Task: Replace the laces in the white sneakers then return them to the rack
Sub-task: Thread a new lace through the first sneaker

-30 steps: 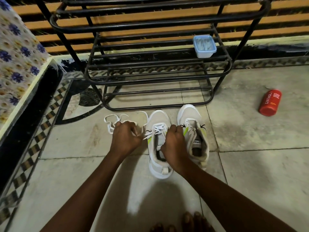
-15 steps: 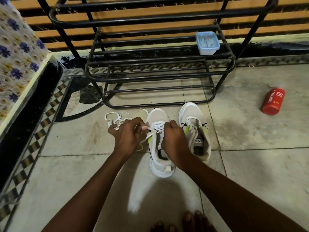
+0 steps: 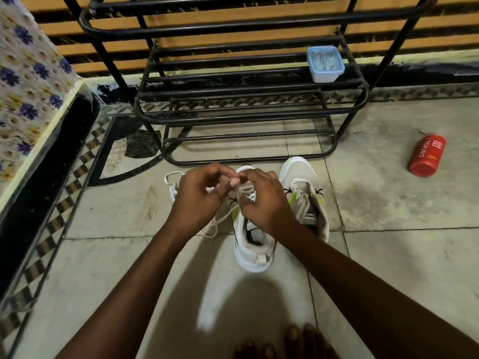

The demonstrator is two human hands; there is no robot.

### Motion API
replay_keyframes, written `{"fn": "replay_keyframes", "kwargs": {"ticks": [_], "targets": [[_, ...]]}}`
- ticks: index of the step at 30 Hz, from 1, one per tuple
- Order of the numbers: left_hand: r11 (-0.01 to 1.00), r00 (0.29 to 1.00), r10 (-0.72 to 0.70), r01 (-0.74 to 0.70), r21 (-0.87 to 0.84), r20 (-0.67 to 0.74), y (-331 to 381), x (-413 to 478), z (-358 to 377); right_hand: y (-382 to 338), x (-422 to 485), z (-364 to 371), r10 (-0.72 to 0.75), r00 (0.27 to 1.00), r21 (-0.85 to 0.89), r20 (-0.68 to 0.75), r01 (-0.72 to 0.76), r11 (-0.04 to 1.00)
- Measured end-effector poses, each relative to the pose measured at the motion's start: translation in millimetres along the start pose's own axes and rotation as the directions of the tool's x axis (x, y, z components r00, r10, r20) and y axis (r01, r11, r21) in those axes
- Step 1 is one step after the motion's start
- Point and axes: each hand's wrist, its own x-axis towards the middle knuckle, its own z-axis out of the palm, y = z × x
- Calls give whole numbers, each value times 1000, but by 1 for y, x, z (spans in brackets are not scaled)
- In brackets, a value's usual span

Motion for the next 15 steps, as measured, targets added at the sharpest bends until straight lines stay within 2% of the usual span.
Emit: {"fn": "replay_keyframes", "kwargs": {"ticks": [3, 7, 10, 12, 15], "targets": [[999, 997, 45, -45, -13, -59, 11, 3, -8, -10, 17, -9, 47, 998, 216, -29, -40, 976], [1000, 990, 13, -16, -22, -139, 3, 0, -27, -9, 27, -20, 190, 974, 453, -121, -116, 884], [994, 984, -98, 89, -62, -152, -24, -10, -40, 1, 32, -27, 330, 934, 536, -134, -211, 817], [983, 968, -180, 169, -78, -173, -47, -19, -49, 7, 33, -30, 391, 916, 600, -88, -265, 755], [952, 930, -295, 304, 10, -220, -81, -36, -60, 12, 31, -32, 447, 895, 710, 0, -315, 630]]}}
